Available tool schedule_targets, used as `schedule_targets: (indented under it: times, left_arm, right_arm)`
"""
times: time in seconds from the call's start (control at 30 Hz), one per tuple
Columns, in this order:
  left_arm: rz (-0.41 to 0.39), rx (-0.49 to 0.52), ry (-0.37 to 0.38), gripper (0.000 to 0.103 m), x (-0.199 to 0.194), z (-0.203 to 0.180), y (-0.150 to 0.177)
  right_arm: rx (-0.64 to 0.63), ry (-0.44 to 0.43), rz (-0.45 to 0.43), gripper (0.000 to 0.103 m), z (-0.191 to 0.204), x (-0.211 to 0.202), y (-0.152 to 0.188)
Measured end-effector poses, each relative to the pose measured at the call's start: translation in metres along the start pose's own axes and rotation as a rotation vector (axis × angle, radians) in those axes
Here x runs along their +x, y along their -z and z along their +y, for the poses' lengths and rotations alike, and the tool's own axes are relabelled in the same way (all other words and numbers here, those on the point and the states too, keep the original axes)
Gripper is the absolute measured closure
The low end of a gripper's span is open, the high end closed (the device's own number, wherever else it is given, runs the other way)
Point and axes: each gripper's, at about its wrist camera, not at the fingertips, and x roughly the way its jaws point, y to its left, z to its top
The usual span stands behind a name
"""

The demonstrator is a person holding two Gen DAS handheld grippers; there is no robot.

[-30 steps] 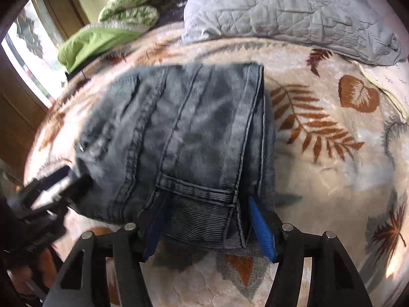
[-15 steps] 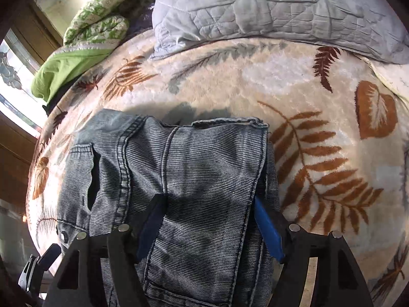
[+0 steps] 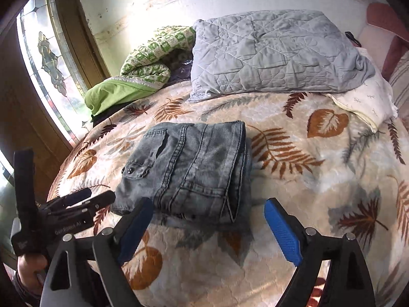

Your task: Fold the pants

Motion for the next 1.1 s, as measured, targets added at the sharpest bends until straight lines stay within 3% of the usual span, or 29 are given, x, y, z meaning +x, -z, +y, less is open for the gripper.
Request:
schedule_targets:
  times: [0.17, 0.4, 0.83, 1.1]
  left_arm:
    - [-0.020, 0.031, -0.023, 0.018, -0.010, -0.012, 0.008]
    - [-0.037, 0.091, -0.068, 0.018, -0.024, -0.022, 0.015]
    - [-0.076, 0.050, -0.058, 0.018, -0.038, -0.009, 0.021]
    - [-0.119, 0.084, -0.053, 0.018, -0.056, -0.017, 0.022]
  right_arm:
    - [0.011, 0.030, 0.017, 0.012, 0.000, -0.008, 0.033]
    - [-0.038, 0.054, 0.027, 0.012, 0.015, -0.015, 0.048]
    - [-0.029, 0.088, -0.004, 0.012, 0.026, -0.023, 0.040]
    - [-0.038, 0.102, -0.033, 0.012, 0.032, -0.031, 0.033]
